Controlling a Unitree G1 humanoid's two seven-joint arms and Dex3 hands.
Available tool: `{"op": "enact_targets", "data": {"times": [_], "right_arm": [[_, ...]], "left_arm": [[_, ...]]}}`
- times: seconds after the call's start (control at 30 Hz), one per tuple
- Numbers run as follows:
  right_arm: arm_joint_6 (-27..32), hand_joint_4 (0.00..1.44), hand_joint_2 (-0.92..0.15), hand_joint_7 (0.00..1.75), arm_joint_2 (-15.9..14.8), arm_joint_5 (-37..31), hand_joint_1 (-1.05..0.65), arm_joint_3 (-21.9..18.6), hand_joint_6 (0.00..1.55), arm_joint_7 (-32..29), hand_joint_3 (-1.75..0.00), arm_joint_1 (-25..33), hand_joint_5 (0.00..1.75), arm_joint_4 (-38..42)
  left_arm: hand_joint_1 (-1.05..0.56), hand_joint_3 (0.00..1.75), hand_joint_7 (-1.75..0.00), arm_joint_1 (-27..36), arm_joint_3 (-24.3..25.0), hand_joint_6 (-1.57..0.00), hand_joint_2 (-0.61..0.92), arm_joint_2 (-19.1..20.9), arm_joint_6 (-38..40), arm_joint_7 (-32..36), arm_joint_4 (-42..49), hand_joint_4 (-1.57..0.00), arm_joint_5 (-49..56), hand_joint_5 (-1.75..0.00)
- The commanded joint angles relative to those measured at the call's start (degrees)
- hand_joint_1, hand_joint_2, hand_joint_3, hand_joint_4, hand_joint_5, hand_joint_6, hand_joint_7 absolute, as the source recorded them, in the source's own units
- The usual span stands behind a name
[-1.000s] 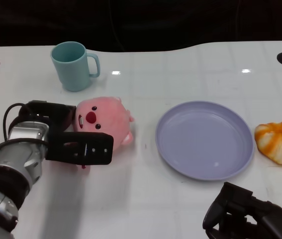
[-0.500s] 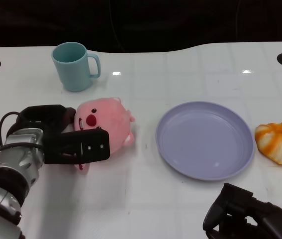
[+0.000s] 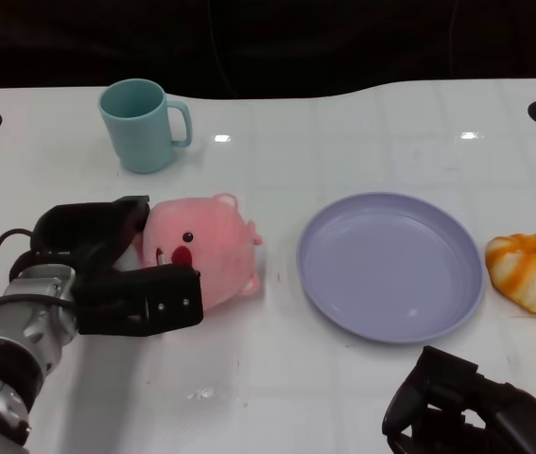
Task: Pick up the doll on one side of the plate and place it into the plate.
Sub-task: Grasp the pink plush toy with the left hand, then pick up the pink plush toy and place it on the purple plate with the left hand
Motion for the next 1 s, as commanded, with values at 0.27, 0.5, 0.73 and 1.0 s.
{"op": "enact_targets", "data": {"times": [0.27,0.5,0.73,1.0], "right_arm": [[-0.5,0.65,-0.86,1.69,-0.3,0.9,-0.22,-1.1,0.43,0.3,-0.66,0.5,1.75,0.2],[-0.6,0.63,-0.87,1.68,-0.3,0.4,-0.22,-1.4,0.42,0.3,-0.65,0.1,1.75,0.8],[-1.6,0.65,-0.88,1.69,-0.1,0.4,-0.21,-1.2,0.43,0.5,-0.64,-0.6,1.75,2.5],[-2.8,0.65,-0.87,1.69,-0.3,0.3,-0.21,-1.4,0.43,0.9,-0.63,-0.4,1.75,3.5]], "left_arm": [[-0.16,0.88,-1.75,3.5,5.8,-0.7,0.55,1.3,-2.6,0.0,-6.9,-0.88,-6.2,-1.75],[-0.15,1.04,-1.75,4.7,9.2,-0.75,0.52,1.0,0.2,-2.0,-16.1,-0.91,-8.6,-1.75],[-0.17,1.25,-1.75,4.0,10.0,-0.78,0.43,-1.6,2.2,-6.0,-23.3,-0.94,-10.0,-1.75],[-0.18,1.16,-1.7,0.1,8.0,-0.79,0.39,-7.2,3.3,-6.5,-22.5,-0.93,-8.7,-1.74]]}}
